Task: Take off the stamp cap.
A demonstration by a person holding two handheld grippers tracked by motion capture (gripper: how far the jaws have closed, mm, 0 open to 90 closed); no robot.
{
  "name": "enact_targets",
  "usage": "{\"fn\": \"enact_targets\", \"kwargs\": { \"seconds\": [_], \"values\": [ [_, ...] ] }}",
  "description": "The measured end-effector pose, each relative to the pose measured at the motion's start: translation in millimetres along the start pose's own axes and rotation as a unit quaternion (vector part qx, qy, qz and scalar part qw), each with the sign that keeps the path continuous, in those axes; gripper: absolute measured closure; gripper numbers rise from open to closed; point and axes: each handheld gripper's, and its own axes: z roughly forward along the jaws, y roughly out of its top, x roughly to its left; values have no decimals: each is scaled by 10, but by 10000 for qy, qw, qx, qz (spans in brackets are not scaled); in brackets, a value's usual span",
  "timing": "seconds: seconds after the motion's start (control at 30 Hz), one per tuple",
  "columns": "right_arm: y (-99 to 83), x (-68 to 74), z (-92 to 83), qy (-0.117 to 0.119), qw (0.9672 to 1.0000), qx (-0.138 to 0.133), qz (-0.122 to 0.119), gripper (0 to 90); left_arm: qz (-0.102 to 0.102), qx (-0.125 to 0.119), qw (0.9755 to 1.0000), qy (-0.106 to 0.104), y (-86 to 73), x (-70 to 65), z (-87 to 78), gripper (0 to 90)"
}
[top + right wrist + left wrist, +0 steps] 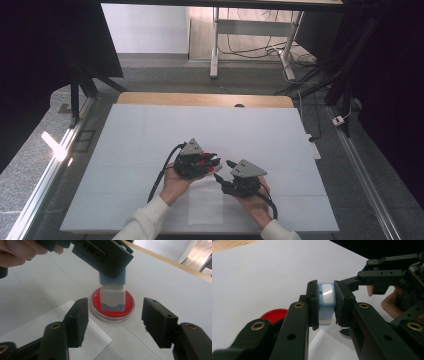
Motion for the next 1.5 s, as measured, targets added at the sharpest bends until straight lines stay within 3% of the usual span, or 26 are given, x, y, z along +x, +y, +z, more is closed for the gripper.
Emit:
{"fn": "enact_targets", "kwargs": {
  "seconds": [0.47,0.67,1.5],
  "values": [
    [-11,16,107,81,9996,260,-8,513,-15,-47,10000,-33,2,-17,5,750],
    [-16,18,123,94,9996,271,-11,517,-24,-32,10000,-57,-3,-24,17,750],
    [-30,18,142,-105,9993,354,-57,639,-42,-43,9999,-133,-4,-47,32,750]
  ]
}}
